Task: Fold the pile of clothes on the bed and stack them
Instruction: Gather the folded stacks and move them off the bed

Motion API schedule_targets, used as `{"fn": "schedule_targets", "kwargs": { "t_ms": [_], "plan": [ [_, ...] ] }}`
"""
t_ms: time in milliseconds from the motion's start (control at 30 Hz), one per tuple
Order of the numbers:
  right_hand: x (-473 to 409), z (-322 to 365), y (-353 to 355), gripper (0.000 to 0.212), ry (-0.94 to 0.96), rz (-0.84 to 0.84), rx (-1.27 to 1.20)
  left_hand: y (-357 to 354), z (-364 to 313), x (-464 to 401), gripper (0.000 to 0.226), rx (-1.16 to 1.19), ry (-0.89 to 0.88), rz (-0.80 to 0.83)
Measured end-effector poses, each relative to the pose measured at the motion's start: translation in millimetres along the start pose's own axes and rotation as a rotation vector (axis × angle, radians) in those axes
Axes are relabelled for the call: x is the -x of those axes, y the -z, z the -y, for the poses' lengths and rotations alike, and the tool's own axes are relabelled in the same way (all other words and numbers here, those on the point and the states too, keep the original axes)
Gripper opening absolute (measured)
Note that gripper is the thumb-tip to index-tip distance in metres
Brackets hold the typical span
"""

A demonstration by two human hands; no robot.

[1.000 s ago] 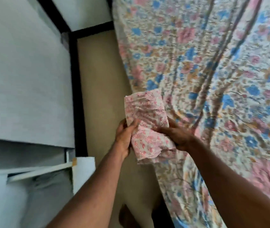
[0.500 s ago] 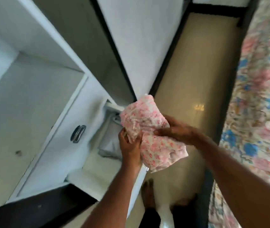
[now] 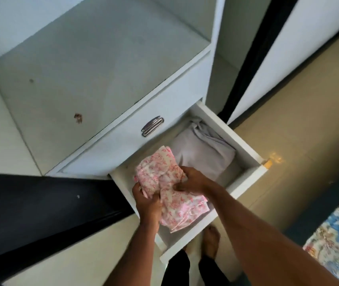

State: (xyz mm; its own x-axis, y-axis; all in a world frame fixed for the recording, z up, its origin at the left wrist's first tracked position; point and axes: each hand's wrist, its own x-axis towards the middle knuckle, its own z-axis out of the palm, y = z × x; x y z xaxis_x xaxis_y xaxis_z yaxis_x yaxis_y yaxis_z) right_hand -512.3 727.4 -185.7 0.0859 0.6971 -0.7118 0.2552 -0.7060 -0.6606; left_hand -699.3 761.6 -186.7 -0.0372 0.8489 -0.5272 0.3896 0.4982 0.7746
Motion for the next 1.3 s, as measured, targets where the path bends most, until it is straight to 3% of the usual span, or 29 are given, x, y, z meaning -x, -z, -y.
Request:
{"fn": "schedule_targets", "kwargs": {
  "t_ms": [200,467,733,900,1133,1300],
  "plan": [
    [-43,-11,-16,0.09,0.029,0.082,0.078,-6,25,-18,0.09,-0.159,-0.032,-0.085],
    [-79,-17,-31,0.072,0.012,0.103,0.331,-27,45,-30,0.1,-0.438,-0.006,-0.073],
    [-87,-52,-44,0.064,0.22,-0.044,0.529,-45,85,-54,0.095,-0.363,0.042,-0.066],
    [-92,-53,-50,0.059,0.236,-0.051,0.586,-50,91,-60,0.1,-0.362,0.037,-0.075],
    [-84,-48,-50,0.064,0.312,-0.119,0.724,-45,81,-30,0.078,-0.434,-0.11,-0.174],
    [-30,-40,-35,0.043,0.58,-0.373,0.814,-44,50,42,0.044,-0.44,-0.398,-0.256]
  ]
}}
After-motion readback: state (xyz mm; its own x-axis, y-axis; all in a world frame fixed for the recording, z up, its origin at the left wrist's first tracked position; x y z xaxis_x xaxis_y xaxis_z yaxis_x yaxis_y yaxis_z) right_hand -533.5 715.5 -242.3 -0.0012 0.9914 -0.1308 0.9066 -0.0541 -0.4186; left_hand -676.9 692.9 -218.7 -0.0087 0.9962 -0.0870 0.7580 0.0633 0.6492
